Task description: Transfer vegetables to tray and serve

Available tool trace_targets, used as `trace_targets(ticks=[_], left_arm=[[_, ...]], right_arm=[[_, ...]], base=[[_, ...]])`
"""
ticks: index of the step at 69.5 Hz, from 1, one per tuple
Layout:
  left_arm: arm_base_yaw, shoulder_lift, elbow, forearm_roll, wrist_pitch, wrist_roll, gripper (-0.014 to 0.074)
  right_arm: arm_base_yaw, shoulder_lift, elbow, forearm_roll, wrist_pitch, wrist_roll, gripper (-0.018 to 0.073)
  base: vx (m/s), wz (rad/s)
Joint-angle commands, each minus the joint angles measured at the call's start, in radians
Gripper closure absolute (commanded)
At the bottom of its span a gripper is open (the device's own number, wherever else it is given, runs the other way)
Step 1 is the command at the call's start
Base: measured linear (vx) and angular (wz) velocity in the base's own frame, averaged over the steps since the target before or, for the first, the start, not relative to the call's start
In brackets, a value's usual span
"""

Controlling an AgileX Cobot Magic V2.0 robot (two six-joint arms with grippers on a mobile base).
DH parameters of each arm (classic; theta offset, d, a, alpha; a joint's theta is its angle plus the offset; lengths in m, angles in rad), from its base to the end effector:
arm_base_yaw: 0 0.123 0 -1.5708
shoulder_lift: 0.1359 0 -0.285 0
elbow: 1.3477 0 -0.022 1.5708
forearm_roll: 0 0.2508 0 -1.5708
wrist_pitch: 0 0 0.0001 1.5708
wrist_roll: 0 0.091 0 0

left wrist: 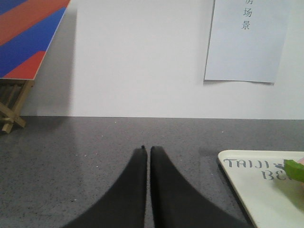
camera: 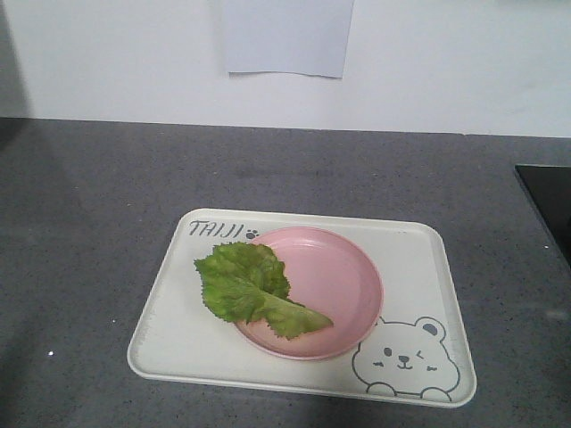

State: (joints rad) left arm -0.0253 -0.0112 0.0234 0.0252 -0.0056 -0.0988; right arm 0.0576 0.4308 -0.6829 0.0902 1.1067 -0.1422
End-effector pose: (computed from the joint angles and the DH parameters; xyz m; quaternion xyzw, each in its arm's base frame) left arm 0.0564 -0.0014 0.2064 -0.0163 0.6778 -0.0364 0.7341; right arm 0.0535 0.0104 0.3173 -0.0889 0.9152 0.0284 0.3921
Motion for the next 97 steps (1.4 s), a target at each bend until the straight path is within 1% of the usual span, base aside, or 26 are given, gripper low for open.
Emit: trace_targets(ticks=[1,11,15,20,29,34,44,55,69,82,89,97], left_arm=[[0.002,-0.015,0.026,-0.009,-0.073,-0.009,0.0604],[0.002,-0.015,0.026,-0.009,-0.073,-0.009,0.0604],[0.002,-0.015,0.026,-0.009,-0.073,-0.009,0.0604],[0.002,-0.015,0.026,-0.009,-0.073,-0.009,0.0604],[0.002,-0.015,0.026,-0.009,-0.073,-0.009,0.0604],[0.002,-0.015,0.026,-0.009,-0.073,-0.009,0.0604],[0.002,-0.015,0.026,-0.009,-0.073,-0.009,0.0604],[0.002,-0.015,0.026,-0.009,-0.073,-0.009,0.0604],[0.002,-0.015,0.026,-0.009,-0.073,-0.009,0.0604],[0.002,-0.015,0.026,-0.009,-0.073,-0.009,0.0604],[0.002,-0.015,0.026,-0.009,-0.073,-0.009,0.0604],[0.002,-0.015,0.026,-0.009,-0.073,-0.009,0.0604]], right_arm=[[0.001,0.010,-0.023,0.002,-0.052,-0.009,0.0568],[0.001,0.010,-0.023,0.001,-0.052,-0.010,0.0568],[0.001,0.010,-0.023,-0.023,-0.062,-0.018,0.0568],[0.001,0.010,-0.023,-0.037,-0.097,-0.004,0.0568],[0.001,-0.002,-0.023,-0.056,-0.253,0.063,0.0568],[0.001,-0.023,-0.016,-0.090,-0.337,0.089,0.0568],[0.001,-0.118,0.115,-0.163,-0.564,0.152,0.0568],[0.001,-0.236,0.299,-0.185,-0.735,0.215,0.0568],[0.001,-0.354,0.503,-0.185,-0.899,0.219,0.0567],[0.001,-0.447,0.657,-0.177,-1.094,0.219,0.0567],[0.001,-0.447,0.719,-0.172,-1.178,0.218,0.0567],[0.001,-0.447,0.720,-0.171,-1.166,0.215,0.0567]], base=[[0.00,0.00],[0.00,0.00],[0.00,0.00],[0.00,0.00],[0.00,0.00],[0.00,0.00],[0.00,0.00],[0.00,0.00],[0.00,0.00],[0.00,0.00],[0.00,0.00],[0.00,0.00]])
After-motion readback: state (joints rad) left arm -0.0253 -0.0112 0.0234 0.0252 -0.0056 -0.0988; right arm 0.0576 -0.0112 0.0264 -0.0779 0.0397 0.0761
